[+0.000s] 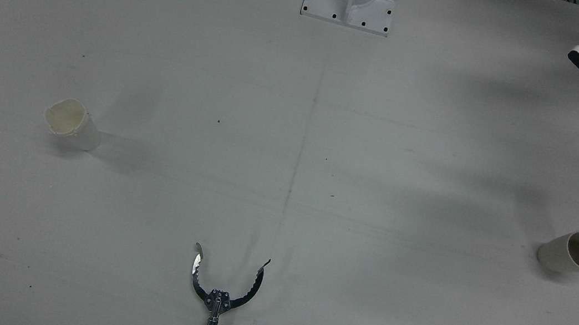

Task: Pour water
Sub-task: 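Move the left hand toward the beige mug at the table edge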

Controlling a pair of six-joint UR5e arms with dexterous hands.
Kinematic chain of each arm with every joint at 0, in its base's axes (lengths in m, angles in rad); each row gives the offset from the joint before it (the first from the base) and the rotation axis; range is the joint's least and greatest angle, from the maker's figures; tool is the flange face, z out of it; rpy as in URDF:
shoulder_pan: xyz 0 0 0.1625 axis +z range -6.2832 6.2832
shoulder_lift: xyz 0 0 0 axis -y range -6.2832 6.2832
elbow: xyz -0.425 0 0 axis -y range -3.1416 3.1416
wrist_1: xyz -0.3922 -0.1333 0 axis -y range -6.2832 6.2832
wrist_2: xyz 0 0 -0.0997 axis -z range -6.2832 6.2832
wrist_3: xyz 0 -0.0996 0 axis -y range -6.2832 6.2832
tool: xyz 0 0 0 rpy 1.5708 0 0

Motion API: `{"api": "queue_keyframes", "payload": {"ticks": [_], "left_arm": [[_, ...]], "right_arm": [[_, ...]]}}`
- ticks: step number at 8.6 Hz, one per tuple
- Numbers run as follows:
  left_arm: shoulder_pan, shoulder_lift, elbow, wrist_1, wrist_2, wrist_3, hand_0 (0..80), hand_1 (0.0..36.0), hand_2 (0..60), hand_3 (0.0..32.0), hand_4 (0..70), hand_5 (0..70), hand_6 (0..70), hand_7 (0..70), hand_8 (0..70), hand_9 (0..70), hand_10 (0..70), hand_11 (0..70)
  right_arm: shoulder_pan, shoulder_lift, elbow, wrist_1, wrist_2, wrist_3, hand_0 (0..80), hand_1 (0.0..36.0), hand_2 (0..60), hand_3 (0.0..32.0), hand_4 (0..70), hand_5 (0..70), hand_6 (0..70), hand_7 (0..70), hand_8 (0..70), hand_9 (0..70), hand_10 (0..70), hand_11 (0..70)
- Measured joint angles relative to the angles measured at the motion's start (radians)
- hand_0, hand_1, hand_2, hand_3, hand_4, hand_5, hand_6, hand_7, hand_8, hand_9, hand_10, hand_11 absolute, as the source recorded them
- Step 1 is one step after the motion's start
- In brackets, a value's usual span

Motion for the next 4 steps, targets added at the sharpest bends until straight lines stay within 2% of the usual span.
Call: {"api": "queue_keyframes", "payload": {"ticks": [1,2,3,4], "left_arm": [[-0.001,0.002,0.015,0.032,-0.003,0.038,47.0,12.8,2.3,2.8,0.0,0.0,0.0,0.1,0.9,1.8,0.0,0.0],[-0.004,0.006,0.066,0.041,-0.003,-0.005,47.5,14.0,2.6,3.2,0.0,0.0,0.0,0.1,1.0,1.8,0.0,0.0],[-0.005,0.047,0.145,-0.006,-0.008,-0.081,45.9,12.1,3.7,3.8,0.0,0.0,0.0,0.2,1.0,1.8,0.0,0.0],[-0.006,0.115,0.235,-0.108,-0.032,-0.142,46.4,12.9,4.8,3.6,0.0,0.0,0.0,1.0,1.3,2.1,0.0,0.0]], "right_arm": [[-0.021,0.016,-0.002,0.011,-0.002,-0.011,39.0,7.4,7.4,1.0,2.3,7.2,0.0,0.0,0.0,0.0,0.0,0.0],[-0.041,0.020,0.001,0.013,-0.004,-0.024,39.2,7.9,8.2,2.6,0.9,6.8,0.0,0.0,0.0,0.0,0.0,0.0],[-0.062,0.023,0.004,0.013,-0.007,-0.054,40.2,8.8,8.9,3.4,0.0,6.4,0.0,0.0,0.0,0.0,0.0,0.0],[-0.075,0.027,0.021,0.010,-0.013,-0.110,40.9,8.9,8.9,3.8,1.1,7.6,0.0,0.0,0.0,0.0,0.0,0.0]]}}
